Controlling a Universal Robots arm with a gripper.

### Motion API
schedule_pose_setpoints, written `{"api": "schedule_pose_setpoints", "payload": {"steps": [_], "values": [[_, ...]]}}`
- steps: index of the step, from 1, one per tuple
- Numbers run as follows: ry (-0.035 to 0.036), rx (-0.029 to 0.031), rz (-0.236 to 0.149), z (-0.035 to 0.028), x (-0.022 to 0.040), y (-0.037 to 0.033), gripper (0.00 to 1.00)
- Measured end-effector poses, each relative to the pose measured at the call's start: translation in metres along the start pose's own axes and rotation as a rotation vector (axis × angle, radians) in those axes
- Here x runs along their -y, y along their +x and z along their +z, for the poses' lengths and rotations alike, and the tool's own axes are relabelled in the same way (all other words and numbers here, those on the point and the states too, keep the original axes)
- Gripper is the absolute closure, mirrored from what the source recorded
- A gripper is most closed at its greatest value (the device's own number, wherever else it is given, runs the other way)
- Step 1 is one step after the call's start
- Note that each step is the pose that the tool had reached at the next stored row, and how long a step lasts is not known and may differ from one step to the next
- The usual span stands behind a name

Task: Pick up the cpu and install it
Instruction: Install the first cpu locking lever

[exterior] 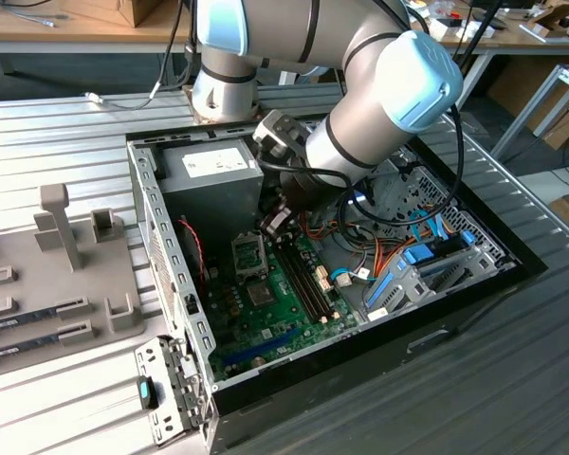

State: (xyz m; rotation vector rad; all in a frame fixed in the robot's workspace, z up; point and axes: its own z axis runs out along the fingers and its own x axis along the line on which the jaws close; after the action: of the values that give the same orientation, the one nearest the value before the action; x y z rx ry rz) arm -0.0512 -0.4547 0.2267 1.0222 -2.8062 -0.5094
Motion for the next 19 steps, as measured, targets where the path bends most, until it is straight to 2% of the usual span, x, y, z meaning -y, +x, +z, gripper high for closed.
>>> {"api": "schedule_pose_setpoints", "payload": {"steps": [6, 19], "values": [[-0.0008, 0.0004, -0.001, -0.0031, -0.0010, 0.0001, 0.89], [-0.0013, 0.0002, -0.002, -0.0058, -0.0012, 0.0007, 0.89]]}}
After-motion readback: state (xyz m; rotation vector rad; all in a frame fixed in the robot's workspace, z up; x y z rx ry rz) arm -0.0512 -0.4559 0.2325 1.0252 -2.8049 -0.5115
